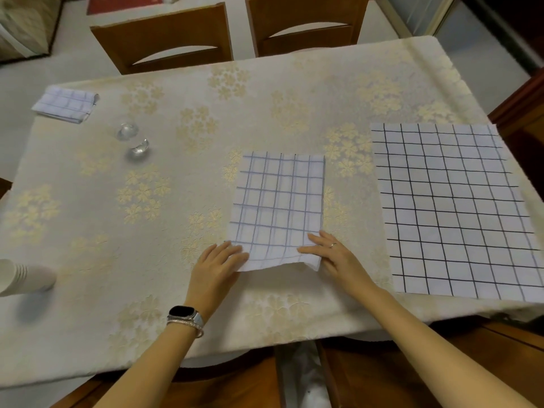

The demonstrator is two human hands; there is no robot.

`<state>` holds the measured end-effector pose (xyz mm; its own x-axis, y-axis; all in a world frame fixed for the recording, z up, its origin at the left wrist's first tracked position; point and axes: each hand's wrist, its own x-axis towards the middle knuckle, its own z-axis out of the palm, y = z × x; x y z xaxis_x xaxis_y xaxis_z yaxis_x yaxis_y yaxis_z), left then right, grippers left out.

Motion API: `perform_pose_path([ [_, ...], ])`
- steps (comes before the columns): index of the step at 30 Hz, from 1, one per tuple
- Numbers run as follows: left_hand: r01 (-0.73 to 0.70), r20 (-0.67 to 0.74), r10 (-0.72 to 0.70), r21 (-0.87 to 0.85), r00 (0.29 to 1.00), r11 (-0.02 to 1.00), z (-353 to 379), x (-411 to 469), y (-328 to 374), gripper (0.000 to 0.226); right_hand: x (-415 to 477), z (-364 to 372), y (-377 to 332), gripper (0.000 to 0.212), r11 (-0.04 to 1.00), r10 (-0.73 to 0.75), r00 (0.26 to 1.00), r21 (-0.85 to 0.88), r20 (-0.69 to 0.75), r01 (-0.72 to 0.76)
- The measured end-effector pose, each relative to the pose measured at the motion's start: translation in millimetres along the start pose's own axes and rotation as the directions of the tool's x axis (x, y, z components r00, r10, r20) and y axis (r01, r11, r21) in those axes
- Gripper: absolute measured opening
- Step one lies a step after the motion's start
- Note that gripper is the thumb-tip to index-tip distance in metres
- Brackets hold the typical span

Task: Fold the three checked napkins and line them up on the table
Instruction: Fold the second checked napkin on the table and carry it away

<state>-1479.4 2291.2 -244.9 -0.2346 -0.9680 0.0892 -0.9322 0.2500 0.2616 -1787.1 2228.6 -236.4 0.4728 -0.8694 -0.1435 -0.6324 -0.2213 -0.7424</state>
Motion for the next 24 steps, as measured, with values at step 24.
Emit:
perform_pose_path([
  [24,0.144,0.109,-0.103,-0.492,0.989,0.859,-11.3,47.9,13.1,0.044,-4.7,-51.1,33.6,0.027,0.989,0.144,0.989,0.047,-0.033,-0.142],
])
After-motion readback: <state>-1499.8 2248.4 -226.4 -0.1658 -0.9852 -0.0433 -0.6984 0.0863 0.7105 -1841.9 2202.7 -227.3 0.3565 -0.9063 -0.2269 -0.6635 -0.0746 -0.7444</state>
